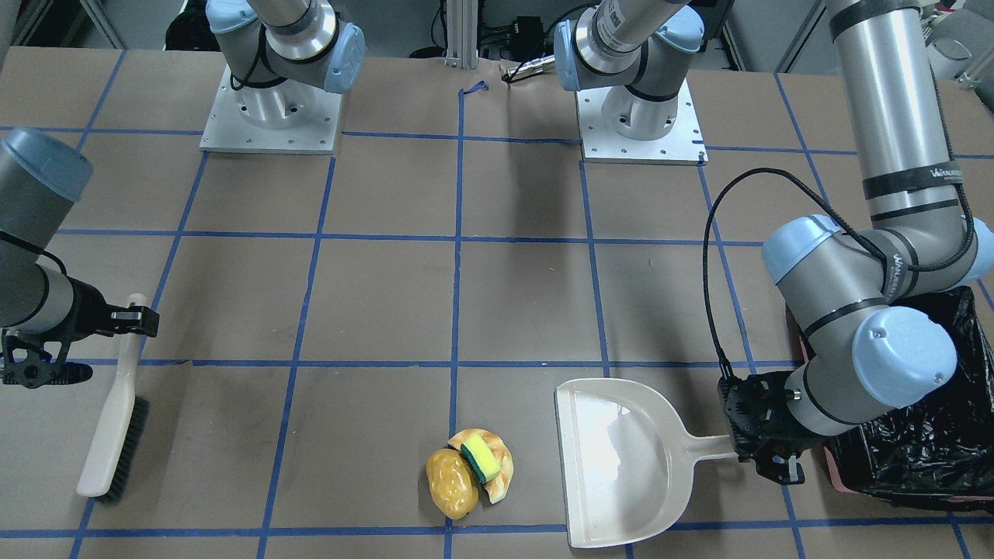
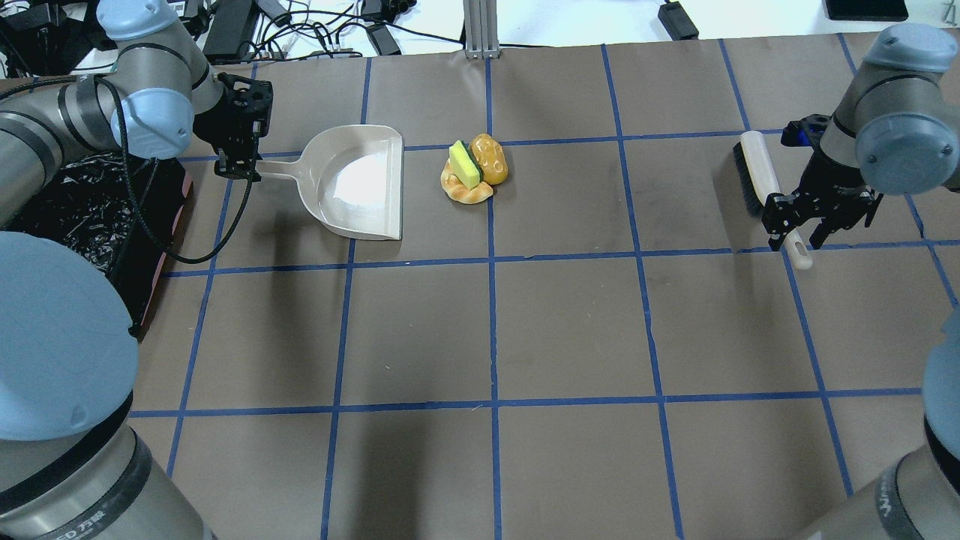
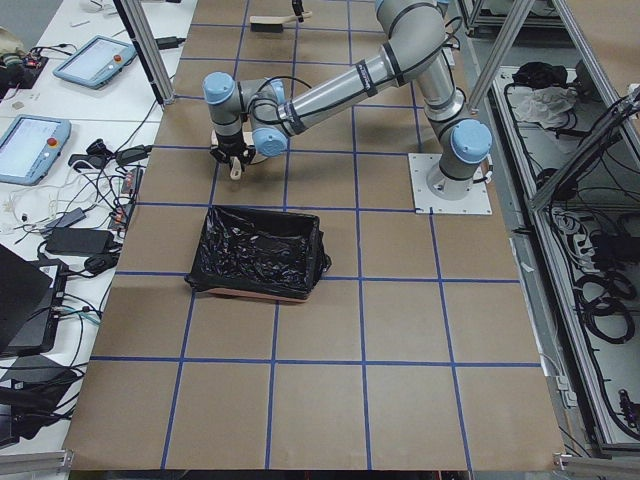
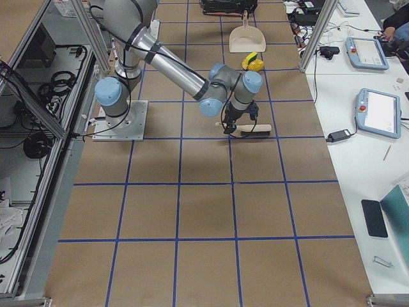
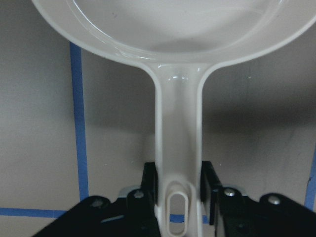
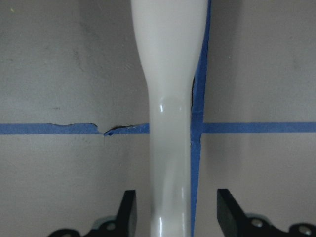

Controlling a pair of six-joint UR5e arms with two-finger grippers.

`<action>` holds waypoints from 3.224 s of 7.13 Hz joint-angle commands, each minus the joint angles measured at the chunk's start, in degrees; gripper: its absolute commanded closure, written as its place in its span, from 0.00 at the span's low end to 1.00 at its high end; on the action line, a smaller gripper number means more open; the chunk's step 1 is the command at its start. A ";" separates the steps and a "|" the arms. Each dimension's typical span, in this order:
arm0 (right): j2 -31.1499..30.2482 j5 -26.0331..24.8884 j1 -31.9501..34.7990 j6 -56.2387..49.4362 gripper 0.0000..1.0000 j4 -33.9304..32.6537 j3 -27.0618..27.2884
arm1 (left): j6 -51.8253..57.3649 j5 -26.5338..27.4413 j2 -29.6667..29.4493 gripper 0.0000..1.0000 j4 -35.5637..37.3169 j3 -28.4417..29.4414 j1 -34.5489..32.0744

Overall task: Sweep and dump trash into bin
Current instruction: 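Close the right gripper on the white brush handle and lift it, then carry the brush with the right gripper toward the trash pile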

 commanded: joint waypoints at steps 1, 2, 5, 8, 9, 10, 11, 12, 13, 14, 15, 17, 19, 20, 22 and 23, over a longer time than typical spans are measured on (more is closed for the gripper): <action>0.22 0.09 0.01 0.76 0.68 0.02 -0.01 | -0.05 0.07 -0.07 0.88 0.00 0.04 -0.11; 0.31 0.18 0.01 0.85 0.87 -0.07 -0.18 | -0.05 0.07 -0.07 0.88 0.00 0.04 -0.11; -0.04 2.81 0.19 2.34 1.00 -0.07 -0.62 | -0.05 -0.02 0.01 0.88 0.00 0.04 -0.11; -0.04 2.64 1.15 2.34 1.00 0.28 -4.65 | -0.05 -0.02 0.10 0.88 0.00 0.04 -0.11; 0.04 2.64 2.46 2.43 1.00 -0.07 -4.84 | -0.05 -0.02 0.01 0.88 0.00 0.04 -0.11; 0.05 2.64 4.82 4.61 1.00 -0.16 -5.19 | -0.05 -0.02 0.10 0.88 0.00 0.04 -0.11; 0.39 2.90 7.54 8.28 1.00 0.19 -5.63 | -0.05 0.07 0.01 0.88 0.00 0.04 -0.11; 0.48 5.51 10.44 10.58 1.00 0.37 -5.81 | -0.05 -0.01 0.01 0.88 0.00 0.04 -0.11; 0.57 5.98 13.60 14.96 1.00 0.98 -6.24 | -0.05 -0.02 0.10 0.88 0.00 0.04 -0.11; 1.70 7.11 17.73 18.92 1.00 1.68 -7.20 | 0.04 -0.10 0.10 0.88 0.00 0.04 0.07; 3.19 7.38 20.29 22.78 1.00 3.78 -8.95 | 0.13 -0.10 0.10 0.88 0.00 0.04 0.07; 5.75 10.28 24.17 26.58 1.00 9.05 -13.78 | 0.21 -0.54 0.01 0.88 0.00 0.04 0.25; 7.41 10.64 27.51 29.49 1.00 10.65 -15.91 | 0.21 -0.63 0.01 0.88 0.00 0.04 0.25; 8.12 11.68 28.48 30.72 1.00 10.56 -16.35 | 0.21 -0.63 0.01 0.88 0.00 0.04 0.25; 9.88 11.87 31.37 32.91 1.00 10.65 -19.06 | 0.30 -0.63 0.01 0.88 0.00 0.04 0.25; 10.93 11.96 33.13 33.28 1.00 10.65 -20.99 | 0.30 -0.63 0.01 0.88 0.00 0.04 0.25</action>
